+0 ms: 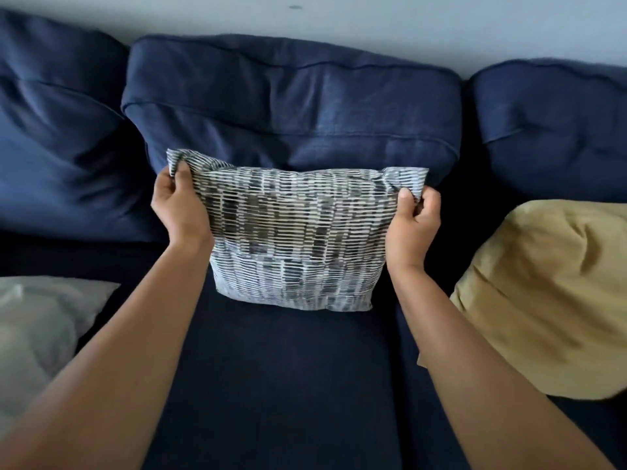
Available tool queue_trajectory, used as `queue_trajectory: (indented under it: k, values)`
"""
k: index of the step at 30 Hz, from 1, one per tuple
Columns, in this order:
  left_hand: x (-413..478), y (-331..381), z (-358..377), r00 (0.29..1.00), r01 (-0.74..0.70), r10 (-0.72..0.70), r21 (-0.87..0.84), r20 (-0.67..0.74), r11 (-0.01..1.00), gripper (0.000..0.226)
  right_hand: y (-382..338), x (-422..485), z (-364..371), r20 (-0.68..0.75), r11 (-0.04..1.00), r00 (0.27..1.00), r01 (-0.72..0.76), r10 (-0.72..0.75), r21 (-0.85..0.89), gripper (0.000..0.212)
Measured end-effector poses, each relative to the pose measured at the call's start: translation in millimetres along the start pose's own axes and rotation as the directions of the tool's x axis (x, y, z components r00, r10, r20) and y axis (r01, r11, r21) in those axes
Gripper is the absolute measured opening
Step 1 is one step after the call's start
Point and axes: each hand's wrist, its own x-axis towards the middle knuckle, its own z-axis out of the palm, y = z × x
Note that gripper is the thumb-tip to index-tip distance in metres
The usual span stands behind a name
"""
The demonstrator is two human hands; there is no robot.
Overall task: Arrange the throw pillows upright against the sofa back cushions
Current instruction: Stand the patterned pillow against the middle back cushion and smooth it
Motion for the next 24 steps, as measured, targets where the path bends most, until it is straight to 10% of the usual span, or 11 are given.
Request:
queue_trajectory:
  k: [24]
  values:
    - [-14, -40, -23, 0.992, 0.114, -0.114, 0.004, 0.057, 0.993, 0.02, 19, -16, 3, 0.048, 0.995, 0.999, -0.02, 0.016, 0.093, 0.02]
